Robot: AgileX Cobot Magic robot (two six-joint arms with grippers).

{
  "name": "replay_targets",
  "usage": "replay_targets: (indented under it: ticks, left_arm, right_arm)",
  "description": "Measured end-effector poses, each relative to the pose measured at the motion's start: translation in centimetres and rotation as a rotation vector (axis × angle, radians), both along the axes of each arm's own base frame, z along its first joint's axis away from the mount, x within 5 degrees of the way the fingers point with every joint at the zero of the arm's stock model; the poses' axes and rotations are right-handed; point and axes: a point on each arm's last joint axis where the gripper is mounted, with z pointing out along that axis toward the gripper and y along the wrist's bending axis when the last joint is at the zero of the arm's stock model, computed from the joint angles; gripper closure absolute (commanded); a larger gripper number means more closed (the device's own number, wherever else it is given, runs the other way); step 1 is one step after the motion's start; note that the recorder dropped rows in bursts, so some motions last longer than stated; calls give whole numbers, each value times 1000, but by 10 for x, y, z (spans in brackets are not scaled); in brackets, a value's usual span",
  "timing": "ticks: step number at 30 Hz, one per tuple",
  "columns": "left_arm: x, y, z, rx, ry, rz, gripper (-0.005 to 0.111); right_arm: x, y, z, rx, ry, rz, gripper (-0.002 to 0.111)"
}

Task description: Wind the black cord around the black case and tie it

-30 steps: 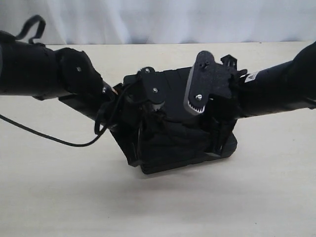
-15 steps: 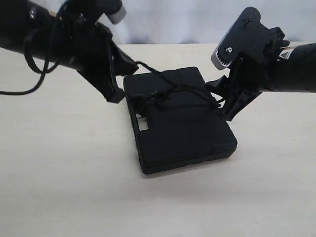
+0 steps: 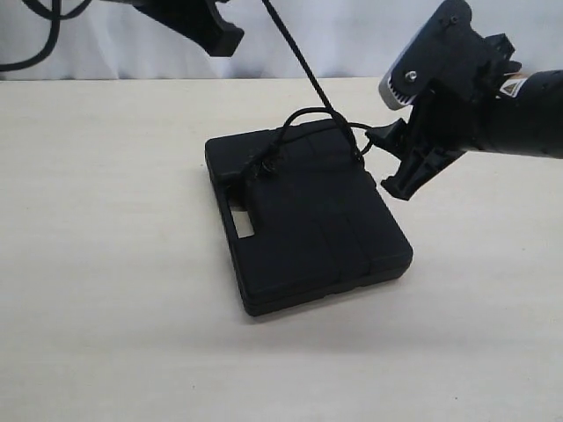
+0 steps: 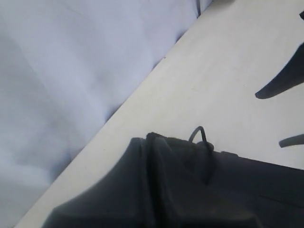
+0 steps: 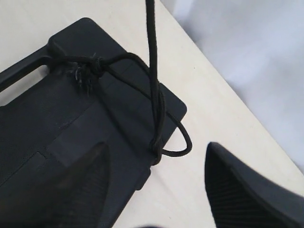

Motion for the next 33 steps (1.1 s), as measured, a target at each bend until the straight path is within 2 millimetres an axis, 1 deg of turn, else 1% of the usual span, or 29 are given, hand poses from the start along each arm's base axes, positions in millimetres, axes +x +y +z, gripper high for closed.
replay_targets:
  ticks: [6,10,13,15,17,20,23,25,28,33]
  left_arm:
    - [2,1,2,3,-36,14,107]
    - [4,2,5,10,-73,27,107]
    - [5,3,6,6,-91,39,107]
    - [5,3,6,6,-91,39,107]
    - [5,3,6,7,-88,37,107]
    - [4,2,6,9,-81,30,107]
    - [4,2,6,10,-75,24,107]
    - [3,2,5,14,-69,18,107]
    - [2,1,4,18,-55,8,107]
    - [1,0,2,25,-35,-7,107]
  right_arm:
    - [4,-1,5,16,-66,-21,53]
    - [5,1,8,30,-79,-24,59]
    - [9,8,18,105,-66,-39,64]
    - [15,14,24,165,-33,-52,65]
    - [24,20,30,236,43,-63,65]
    - [42,22,33,348,243,-68,65]
    - [60,21,30,417,462,-32,65]
    - [71,21,25,445,526,-27,65]
    - [77,24,19,393,494,45,65]
    - [72,40,22,224,328,264,65]
